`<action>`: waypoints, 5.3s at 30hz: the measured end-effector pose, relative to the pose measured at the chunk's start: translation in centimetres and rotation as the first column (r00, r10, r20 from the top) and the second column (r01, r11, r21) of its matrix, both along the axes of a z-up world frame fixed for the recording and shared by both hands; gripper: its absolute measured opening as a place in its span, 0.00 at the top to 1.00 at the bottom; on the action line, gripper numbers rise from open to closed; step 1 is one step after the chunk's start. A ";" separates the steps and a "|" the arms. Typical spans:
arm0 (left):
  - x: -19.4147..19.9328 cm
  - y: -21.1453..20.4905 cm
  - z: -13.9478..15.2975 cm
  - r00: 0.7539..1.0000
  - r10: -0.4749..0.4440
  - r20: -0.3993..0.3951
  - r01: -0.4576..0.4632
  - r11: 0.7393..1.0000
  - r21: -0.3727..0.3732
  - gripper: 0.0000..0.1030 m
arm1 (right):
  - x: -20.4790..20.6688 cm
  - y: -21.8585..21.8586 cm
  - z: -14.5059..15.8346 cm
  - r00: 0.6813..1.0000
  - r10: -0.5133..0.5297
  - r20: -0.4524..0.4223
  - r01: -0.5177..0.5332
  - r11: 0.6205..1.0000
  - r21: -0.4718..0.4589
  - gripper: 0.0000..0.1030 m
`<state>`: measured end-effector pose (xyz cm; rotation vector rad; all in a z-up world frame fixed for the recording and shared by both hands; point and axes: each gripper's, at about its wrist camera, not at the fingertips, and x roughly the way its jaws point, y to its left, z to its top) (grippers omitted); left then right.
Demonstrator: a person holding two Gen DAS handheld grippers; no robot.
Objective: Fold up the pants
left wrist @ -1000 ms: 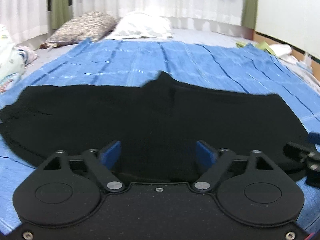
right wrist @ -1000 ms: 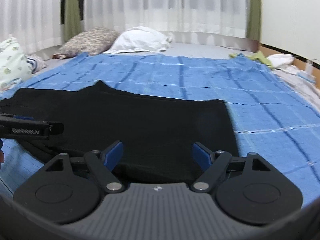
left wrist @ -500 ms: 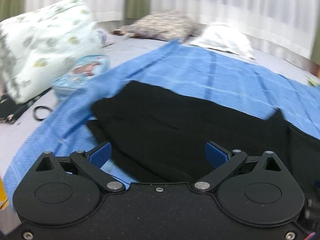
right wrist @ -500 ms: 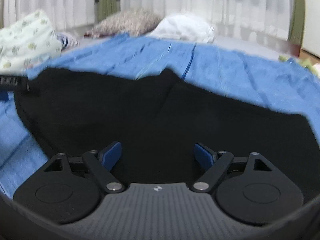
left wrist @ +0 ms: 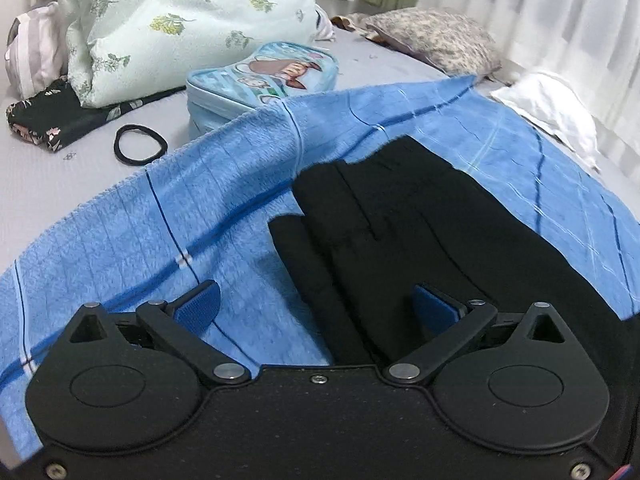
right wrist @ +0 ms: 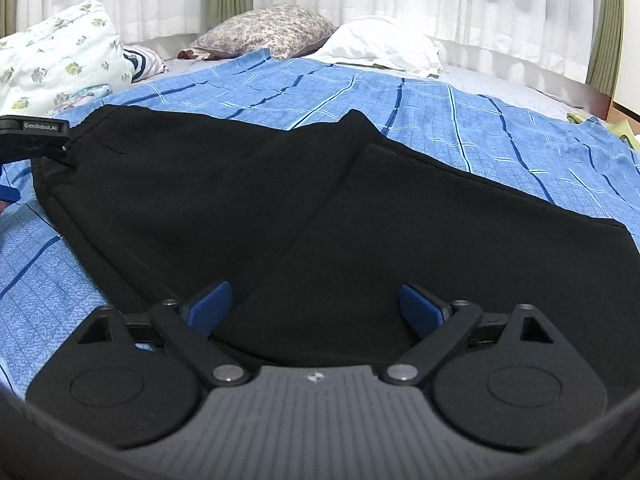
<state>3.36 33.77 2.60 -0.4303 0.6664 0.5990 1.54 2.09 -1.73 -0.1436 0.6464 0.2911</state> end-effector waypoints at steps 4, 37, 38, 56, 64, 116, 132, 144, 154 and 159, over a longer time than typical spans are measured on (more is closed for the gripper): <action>1.1 0.4 -0.2 1.000 -0.002 -0.002 0.002 1.000 -0.001 0.00 | 0.0 0.1 0.0 1.000 0.000 0.001 0.000 1.000 -0.002 0.06; 1.9 -17.6 9.7 0.795 -0.525 0.304 0.499 0.851 0.165 0.87 | -4.1 -16.9 5.6 0.953 -0.303 -0.027 0.302 0.936 0.182 0.05; 1.7 -20.0 10.3 0.734 -0.604 0.311 0.581 0.795 0.174 0.86 | -4.3 -17.5 5.8 0.948 -0.318 -0.019 0.316 0.933 0.174 0.05; -2.2 -32.4 6.3 0.449 -0.887 0.107 0.880 0.460 0.121 0.41 | -6.1 -21.6 4.1 0.927 -0.368 -0.072 0.373 0.885 0.279 0.05; -2.2 -28.3 5.2 0.707 -0.706 -0.029 0.679 0.667 0.309 0.43 | -2.3 -16.9 3.1 0.944 -0.327 -0.051 0.329 0.911 0.250 0.05; -4.2 -28.3 0.7 0.666 -0.743 -0.063 0.739 0.647 0.186 0.38 | -4.7 -17.7 3.5 0.844 -0.517 0.147 0.509 0.856 0.086 0.76; 0.9 -28.4 7.0 0.654 -0.757 -0.005 0.739 0.637 0.222 0.46 | -2.8 -22.8 6.7 0.859 -0.505 0.080 0.495 0.861 0.115 0.12; 13.2 -30.6 2.8 0.719 -0.693 -0.055 0.690 0.702 0.175 0.75 | 5.7 -21.1 2.7 0.934 -0.359 0.004 0.358 0.933 -0.034 0.42; 15.0 -30.6 -0.8 0.764 -0.643 -0.052 0.637 0.741 0.212 0.59 | 6.5 -23.2 0.2 0.895 -0.446 0.030 0.444 0.895 0.055 0.29; 14.8 -30.5 -0.5 0.766 -0.641 -0.053 0.636 0.744 0.206 0.58 | 6.5 -24.3 0.5 0.889 -0.458 0.000 0.456 0.884 0.108 0.23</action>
